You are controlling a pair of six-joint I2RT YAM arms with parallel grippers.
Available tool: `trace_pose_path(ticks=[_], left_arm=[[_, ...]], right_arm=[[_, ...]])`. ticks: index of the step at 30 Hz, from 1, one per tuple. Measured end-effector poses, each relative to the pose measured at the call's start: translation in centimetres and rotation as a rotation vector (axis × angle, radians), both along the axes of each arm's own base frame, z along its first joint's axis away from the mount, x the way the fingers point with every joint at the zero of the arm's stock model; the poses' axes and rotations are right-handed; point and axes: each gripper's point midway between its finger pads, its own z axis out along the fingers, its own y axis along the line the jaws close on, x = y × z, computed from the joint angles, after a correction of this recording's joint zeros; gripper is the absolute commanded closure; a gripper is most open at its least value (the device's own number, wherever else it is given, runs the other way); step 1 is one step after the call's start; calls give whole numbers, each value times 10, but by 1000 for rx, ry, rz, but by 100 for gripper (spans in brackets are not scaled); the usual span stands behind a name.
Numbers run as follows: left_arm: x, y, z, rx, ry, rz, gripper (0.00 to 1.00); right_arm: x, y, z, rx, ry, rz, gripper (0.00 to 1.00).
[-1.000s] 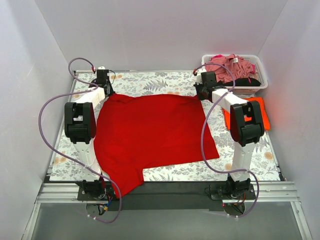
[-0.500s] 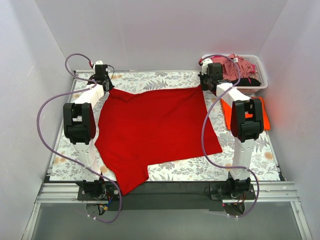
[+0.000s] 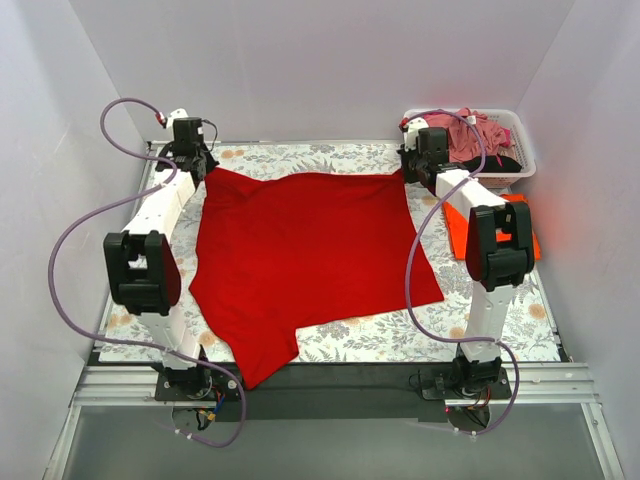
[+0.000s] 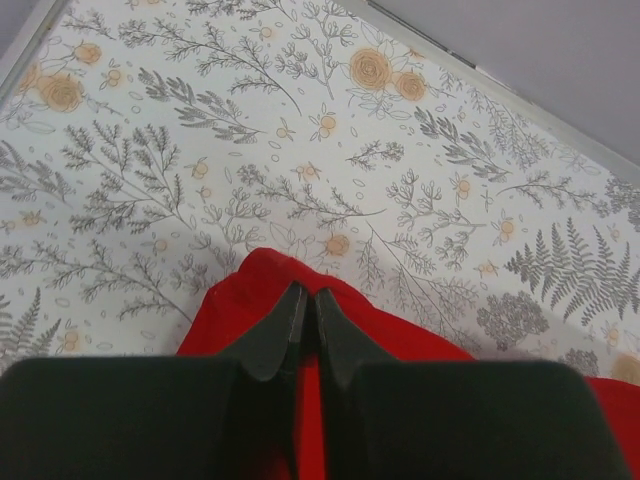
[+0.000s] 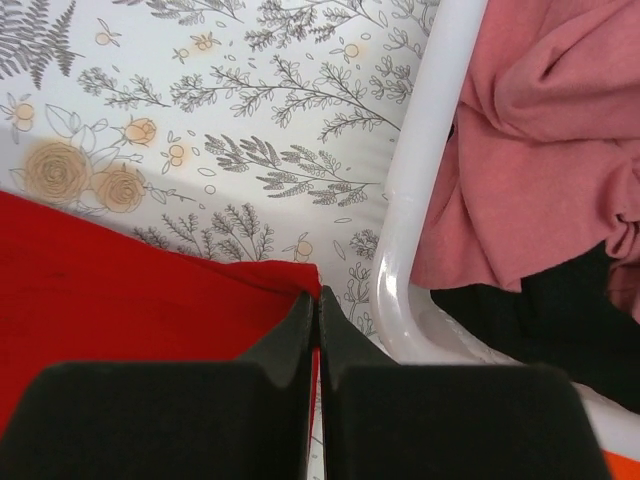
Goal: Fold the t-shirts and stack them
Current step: Fold the tshirt
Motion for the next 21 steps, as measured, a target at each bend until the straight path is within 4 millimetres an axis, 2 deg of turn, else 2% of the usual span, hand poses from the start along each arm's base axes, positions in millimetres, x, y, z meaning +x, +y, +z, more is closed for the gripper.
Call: trace_pose_path(ticks=[3,6,10,12,14,16,21], left_arm=[[-21,0,17,-25,-22,16,100],[-39,-6,44,-57,-84,14,100],[-51,-21,76,-76,-166,-8,100],[-50,-28,87,-79,-206,-16,100],[-45,-31,83,-85,-201,-17,100],[-36,-31,68,-94,-177,-4,100],[-15,-30,2,-100,-32,51,100]], right_arm=[[-5,0,13,13,-29,3,99],[-3,1,24,22,-67,4,99],[-5,0,22,25,-78,1,99],[-6,-1,18,22,-72,-7,99],[-6,-2,18,22,-71,-14,99],[-5,-2,18,25,-75,-18,99],[-1,-2,20,31,-82,-25,99]])
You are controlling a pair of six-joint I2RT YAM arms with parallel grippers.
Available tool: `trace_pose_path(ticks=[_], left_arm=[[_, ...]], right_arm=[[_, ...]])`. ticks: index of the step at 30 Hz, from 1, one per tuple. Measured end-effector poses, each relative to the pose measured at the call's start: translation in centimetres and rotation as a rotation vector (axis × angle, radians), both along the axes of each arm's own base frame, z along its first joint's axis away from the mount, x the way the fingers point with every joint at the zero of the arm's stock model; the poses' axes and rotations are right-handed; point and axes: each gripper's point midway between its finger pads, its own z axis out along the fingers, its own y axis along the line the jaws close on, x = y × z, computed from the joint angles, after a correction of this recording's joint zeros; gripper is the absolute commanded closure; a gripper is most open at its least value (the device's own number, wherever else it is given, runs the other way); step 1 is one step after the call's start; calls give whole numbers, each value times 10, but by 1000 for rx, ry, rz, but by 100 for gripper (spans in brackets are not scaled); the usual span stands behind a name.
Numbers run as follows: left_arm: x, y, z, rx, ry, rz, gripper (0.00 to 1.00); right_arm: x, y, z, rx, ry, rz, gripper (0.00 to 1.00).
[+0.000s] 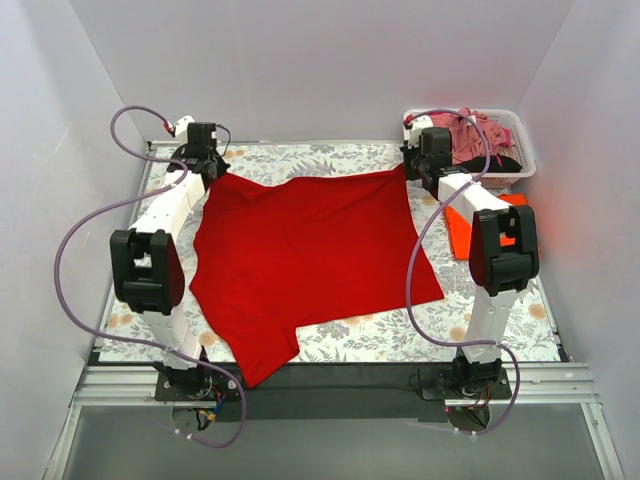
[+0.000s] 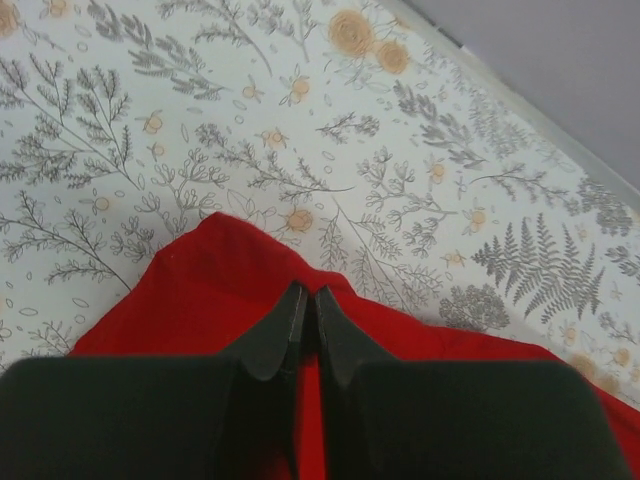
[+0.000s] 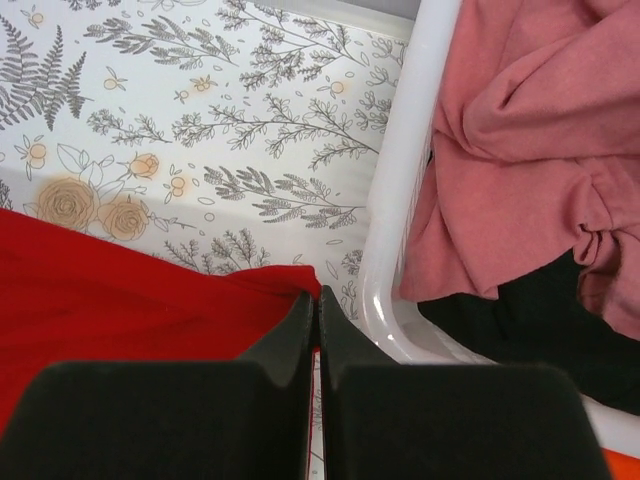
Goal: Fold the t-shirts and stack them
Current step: Fold the tshirt
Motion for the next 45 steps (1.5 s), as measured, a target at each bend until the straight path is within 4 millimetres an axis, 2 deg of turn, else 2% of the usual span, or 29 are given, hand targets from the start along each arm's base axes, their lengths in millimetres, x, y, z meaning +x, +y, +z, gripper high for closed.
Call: trace_pose_path(ticks=[3,5,8,10,12,14,15,17,18,20,21,22,24,26,28,31,35,40,45], left_arm=[[4,-2,-16,-8,61,30,100],[-6,-1,-5,5,54,64,100],[-31,-2,35,6,-44,103,100],[-58,-3,72,1,-156,115,100],[-75,-4,104,-17,-268,117,100],[-75,-1,129,-31,-353,131,100],[-67,-2,131,-34,-370,135,100],[-44,-2,119,-31,-360,143,100],[-29,-2,101,-26,-329,143,100],[-3,-4,44,-11,-216,134,100],[3,-3,17,-3,-161,132,100],[8,-1,-21,10,-77,131,100],[10,4,-75,31,52,133,100],[12,8,-109,49,134,133,100],[14,12,-124,64,181,135,100],[25,17,-113,82,169,138,100],[43,27,-73,123,85,158,100],[47,44,-42,193,37,186,100],[54,50,-19,261,-13,177,100]], right_arm=[[4,0,3,2,-16,-2,99],[4,0,6,6,-47,-3,99],[-9,-4,5,4,-59,-9,99],[-16,-5,5,7,-71,-11,99],[-17,-6,8,10,-88,-12,99],[-15,-5,12,16,-105,-13,99],[-13,-5,13,19,-112,-13,99],[-10,-4,12,21,-121,-14,99],[-9,-4,11,21,-119,-15,99],[-4,-3,2,18,-107,-15,99],[-1,-3,-4,16,-97,-16,99],[1,-3,-11,11,-85,-19,99],[3,-4,-26,2,-55,-24,99],[7,-6,-36,-11,-36,-35,99],[11,-8,-42,-23,-24,-50,99],[15,-8,-41,-32,-24,-58,99],[22,-8,-31,-37,-47,-67,99],[23,-10,-29,-43,-48,-78,99],[23,-9,-29,-42,-48,-78,99]])
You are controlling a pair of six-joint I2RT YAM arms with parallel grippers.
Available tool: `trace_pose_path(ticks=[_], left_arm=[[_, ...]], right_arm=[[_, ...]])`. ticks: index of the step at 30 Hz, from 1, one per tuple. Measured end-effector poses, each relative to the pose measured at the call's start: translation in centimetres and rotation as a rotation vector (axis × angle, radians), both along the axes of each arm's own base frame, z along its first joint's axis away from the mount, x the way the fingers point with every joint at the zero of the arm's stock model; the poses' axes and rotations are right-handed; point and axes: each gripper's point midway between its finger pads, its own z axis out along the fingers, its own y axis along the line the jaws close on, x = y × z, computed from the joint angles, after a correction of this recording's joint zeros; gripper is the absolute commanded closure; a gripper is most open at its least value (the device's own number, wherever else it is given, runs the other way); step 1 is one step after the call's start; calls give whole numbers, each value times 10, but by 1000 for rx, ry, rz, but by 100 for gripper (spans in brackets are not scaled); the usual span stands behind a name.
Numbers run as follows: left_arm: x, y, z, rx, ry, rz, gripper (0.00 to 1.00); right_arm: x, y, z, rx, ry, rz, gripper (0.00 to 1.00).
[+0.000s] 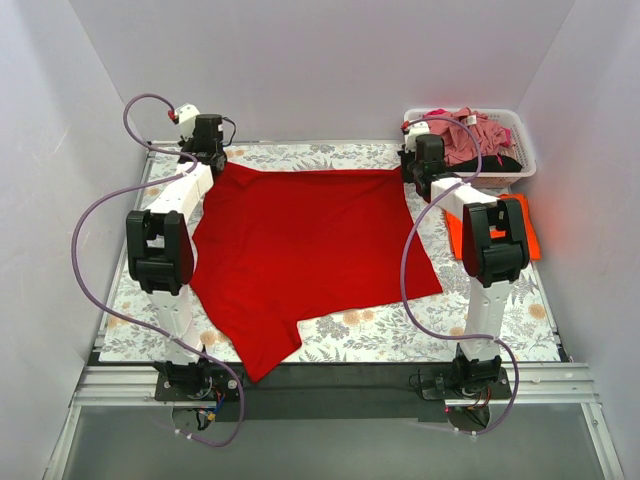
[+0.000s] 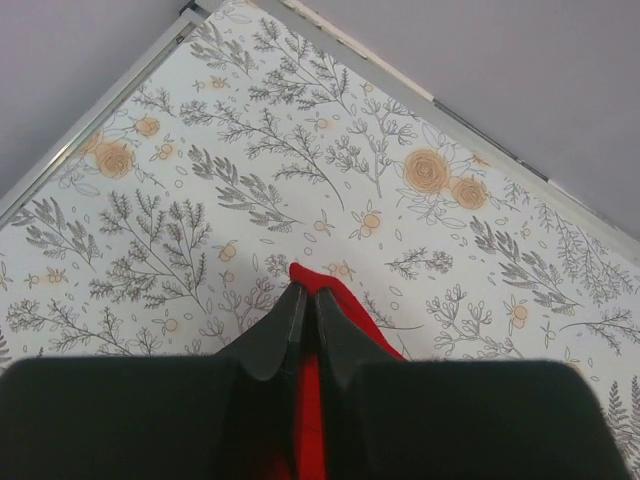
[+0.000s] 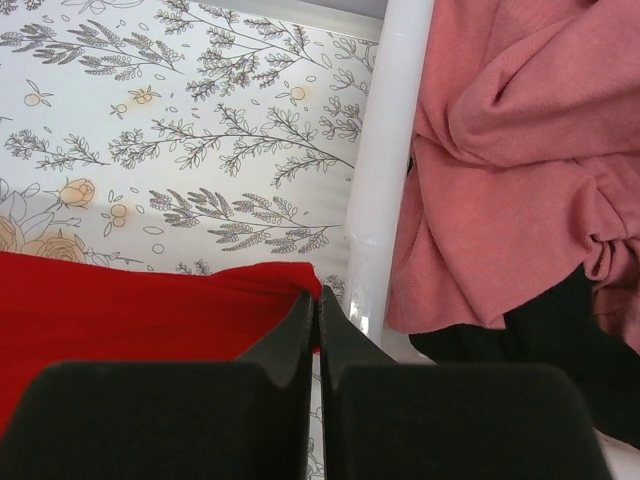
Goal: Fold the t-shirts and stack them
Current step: Fold the tshirt
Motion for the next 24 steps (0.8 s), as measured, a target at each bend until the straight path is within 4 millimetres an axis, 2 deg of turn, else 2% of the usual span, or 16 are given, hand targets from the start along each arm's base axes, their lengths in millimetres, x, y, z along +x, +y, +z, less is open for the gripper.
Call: trace_pose_path(ticks=[3,6,12,16,20,24], left_arm=[[4,-3,0,3,-1,-22,100],[6,-6,-10,-6,18,-39,100],[4,-12,-51,-34,110,-61,100],[-10,-14,-75,-60,200,-56,100],[-19,-16,-72,-96,222,-34,100],[-32,-16,-57,-140,219,-4,100]], right_arm=[[3,0,-3,-1,4,0,99],[7,2,-8,-5,6,3,99],[18,6,-13,-20,1,26,99],[19,9,-14,-34,1,54,99],[18,9,-15,-43,3,75,99],[16,10,-18,-42,17,90,99]])
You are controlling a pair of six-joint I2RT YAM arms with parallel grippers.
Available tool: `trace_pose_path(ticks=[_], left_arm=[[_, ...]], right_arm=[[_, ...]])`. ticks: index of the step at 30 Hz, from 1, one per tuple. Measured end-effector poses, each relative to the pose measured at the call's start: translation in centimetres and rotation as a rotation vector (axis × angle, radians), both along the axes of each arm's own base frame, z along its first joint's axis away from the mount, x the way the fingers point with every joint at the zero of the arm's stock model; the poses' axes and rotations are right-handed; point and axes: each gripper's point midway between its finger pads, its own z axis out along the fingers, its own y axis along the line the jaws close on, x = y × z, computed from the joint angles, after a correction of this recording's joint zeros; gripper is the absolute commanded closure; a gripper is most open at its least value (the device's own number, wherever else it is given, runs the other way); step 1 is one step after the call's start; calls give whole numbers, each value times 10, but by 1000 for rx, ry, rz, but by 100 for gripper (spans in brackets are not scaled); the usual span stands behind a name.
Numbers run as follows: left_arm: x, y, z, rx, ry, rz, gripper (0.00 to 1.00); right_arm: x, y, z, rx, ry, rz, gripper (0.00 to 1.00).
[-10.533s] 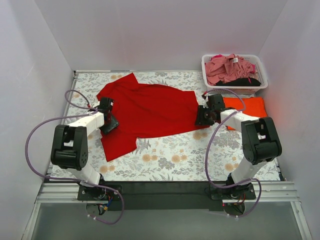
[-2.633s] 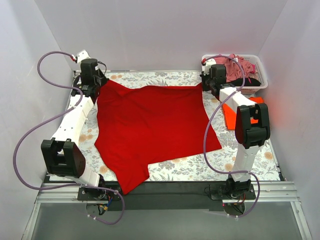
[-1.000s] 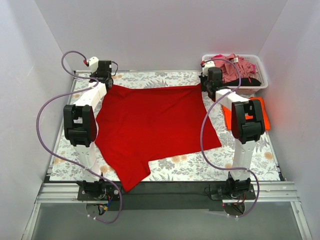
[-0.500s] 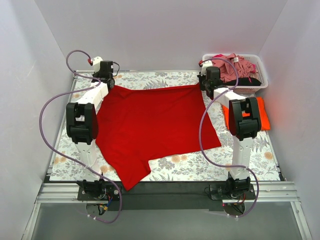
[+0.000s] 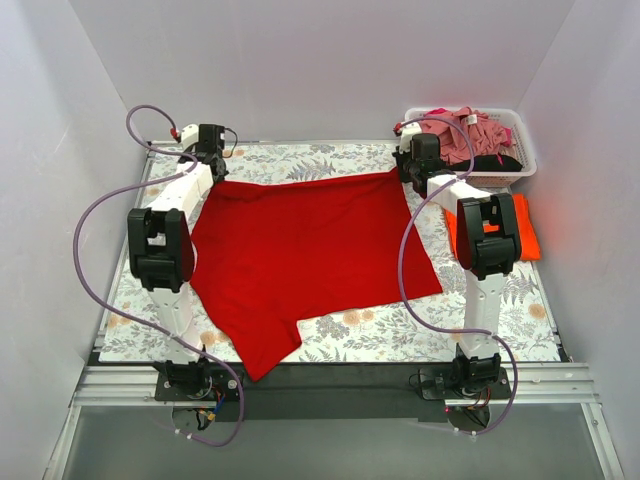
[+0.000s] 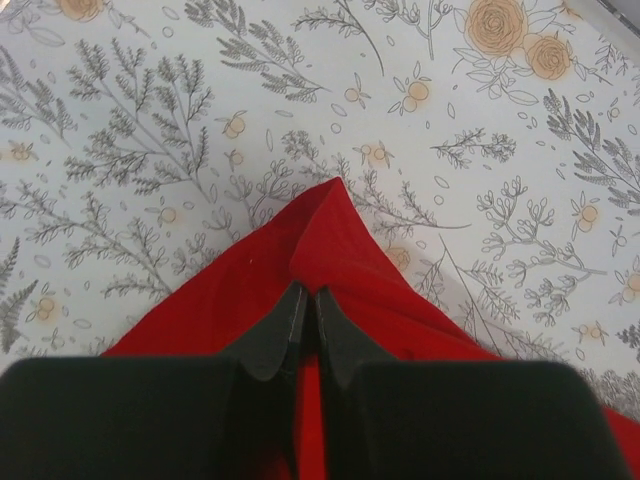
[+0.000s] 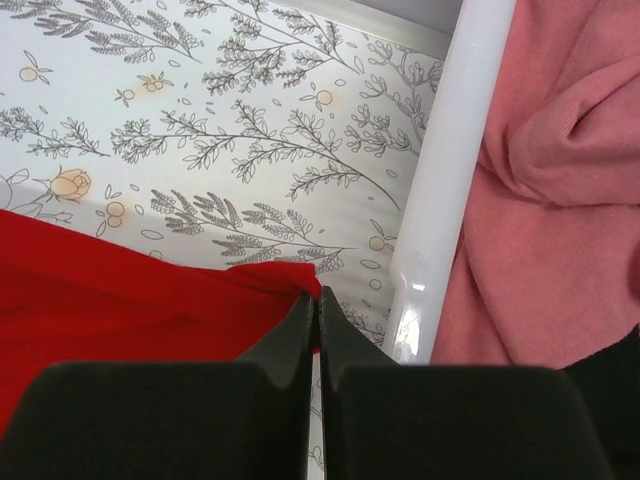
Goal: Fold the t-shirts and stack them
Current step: Fold the tshirt
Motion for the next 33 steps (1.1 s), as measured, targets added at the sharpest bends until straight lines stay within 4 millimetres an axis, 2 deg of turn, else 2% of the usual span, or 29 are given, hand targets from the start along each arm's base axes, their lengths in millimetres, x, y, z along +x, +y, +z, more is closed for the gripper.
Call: trace_pose_path(ticks=[6,12,17,26,33], left_arm=[[-29,0,27,-68,-24,36,100],[-61,-4,43,-130,-40,51,100],[-85,-6,35,-167,-21,68,100],[-133,-9,6,-219,43,102,100],[-153,-13,7,-261,38,102,100]], right_arm=[[-12,-1,-9,-3,66,9,99],[-20,-4,3,1,82,6,99],[-27,-5,10,2,102,3,99],[-38,-7,-1,5,162,-8,99],[-42,-11,-11,3,192,-16,99]])
